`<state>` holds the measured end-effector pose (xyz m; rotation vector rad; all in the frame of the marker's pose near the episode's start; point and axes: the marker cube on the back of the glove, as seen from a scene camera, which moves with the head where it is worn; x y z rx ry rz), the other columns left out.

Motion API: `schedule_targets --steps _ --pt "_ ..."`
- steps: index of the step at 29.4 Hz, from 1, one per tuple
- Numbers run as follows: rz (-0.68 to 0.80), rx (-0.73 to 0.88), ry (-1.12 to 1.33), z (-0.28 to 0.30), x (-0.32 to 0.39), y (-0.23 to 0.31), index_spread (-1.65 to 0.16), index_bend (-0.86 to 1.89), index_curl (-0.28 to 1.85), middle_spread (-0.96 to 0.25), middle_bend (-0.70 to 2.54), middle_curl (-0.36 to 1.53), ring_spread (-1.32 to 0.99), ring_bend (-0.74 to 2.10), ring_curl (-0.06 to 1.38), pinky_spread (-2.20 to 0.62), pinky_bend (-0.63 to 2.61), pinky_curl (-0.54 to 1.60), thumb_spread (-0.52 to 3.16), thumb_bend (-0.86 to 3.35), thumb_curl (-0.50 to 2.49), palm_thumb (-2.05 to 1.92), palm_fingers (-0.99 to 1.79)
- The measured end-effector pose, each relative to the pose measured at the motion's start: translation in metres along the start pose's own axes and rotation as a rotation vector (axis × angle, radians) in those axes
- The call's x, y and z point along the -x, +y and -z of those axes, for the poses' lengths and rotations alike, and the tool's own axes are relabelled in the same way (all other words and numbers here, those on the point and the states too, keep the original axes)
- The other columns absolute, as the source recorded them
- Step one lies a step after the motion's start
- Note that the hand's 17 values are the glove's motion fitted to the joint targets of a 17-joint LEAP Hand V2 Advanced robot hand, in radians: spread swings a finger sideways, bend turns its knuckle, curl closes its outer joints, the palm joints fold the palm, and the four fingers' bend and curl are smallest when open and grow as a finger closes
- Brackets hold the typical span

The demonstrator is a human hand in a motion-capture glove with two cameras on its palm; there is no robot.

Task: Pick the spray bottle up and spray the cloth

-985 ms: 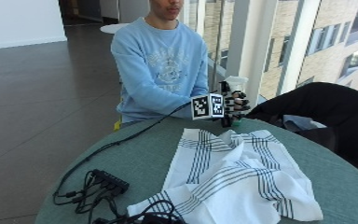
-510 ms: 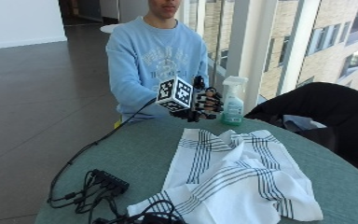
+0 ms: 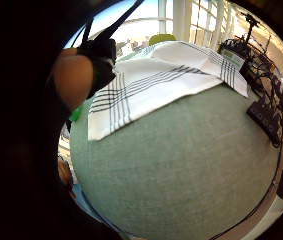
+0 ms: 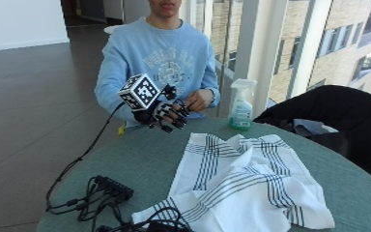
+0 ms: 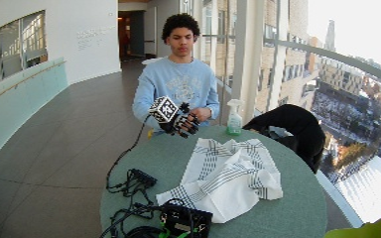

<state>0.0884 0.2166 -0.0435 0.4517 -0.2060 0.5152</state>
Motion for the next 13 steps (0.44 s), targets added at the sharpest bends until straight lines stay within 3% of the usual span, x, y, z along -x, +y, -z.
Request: schedule_targets --steps 13 --pt "-0.088 -0.021 0.109 0.018 -0.047 0.030 -0.30 0.15 0.37 -0.08 0.29 0.46 -0.06 0.26 0.36 0.19 0.15 0.29 1.06 -0.02 0.39 0.71 0.91"
